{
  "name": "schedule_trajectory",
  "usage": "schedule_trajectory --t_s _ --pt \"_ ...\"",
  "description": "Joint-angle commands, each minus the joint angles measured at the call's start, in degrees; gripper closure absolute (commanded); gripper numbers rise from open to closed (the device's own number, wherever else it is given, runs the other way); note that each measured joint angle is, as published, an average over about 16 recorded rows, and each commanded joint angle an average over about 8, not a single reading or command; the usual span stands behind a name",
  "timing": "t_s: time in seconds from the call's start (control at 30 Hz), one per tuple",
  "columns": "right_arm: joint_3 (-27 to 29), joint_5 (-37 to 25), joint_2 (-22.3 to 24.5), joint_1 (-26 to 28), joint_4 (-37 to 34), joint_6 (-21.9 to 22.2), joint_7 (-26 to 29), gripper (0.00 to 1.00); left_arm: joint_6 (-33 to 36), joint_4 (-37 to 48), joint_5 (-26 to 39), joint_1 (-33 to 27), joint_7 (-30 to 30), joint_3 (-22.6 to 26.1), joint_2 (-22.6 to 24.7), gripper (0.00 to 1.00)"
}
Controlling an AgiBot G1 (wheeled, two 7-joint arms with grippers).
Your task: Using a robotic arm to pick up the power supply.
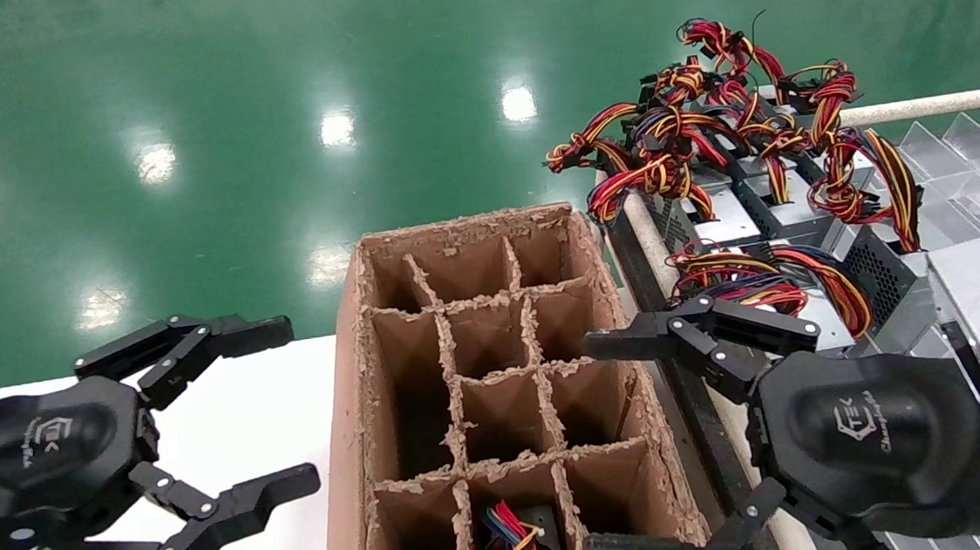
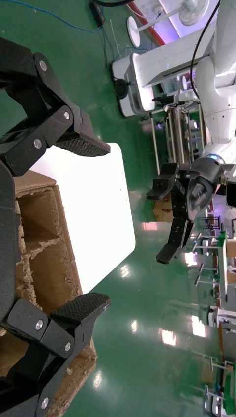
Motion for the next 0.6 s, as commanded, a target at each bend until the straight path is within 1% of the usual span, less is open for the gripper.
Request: schedule_trajectory --t_s 0.03,0.6 --pt "0.0 0.0 0.0 0.0 0.0 0.0 0.0 0.00 0.0 0.0 0.0 0.0 0.0 0.0 0.0 0.00" --pt "-0.1 -0.1 0.0 0.1 0.0 0.1 0.1 0.00 0.0 0.0 0.0 0.0 0.0 0.0 0.0 0.00"
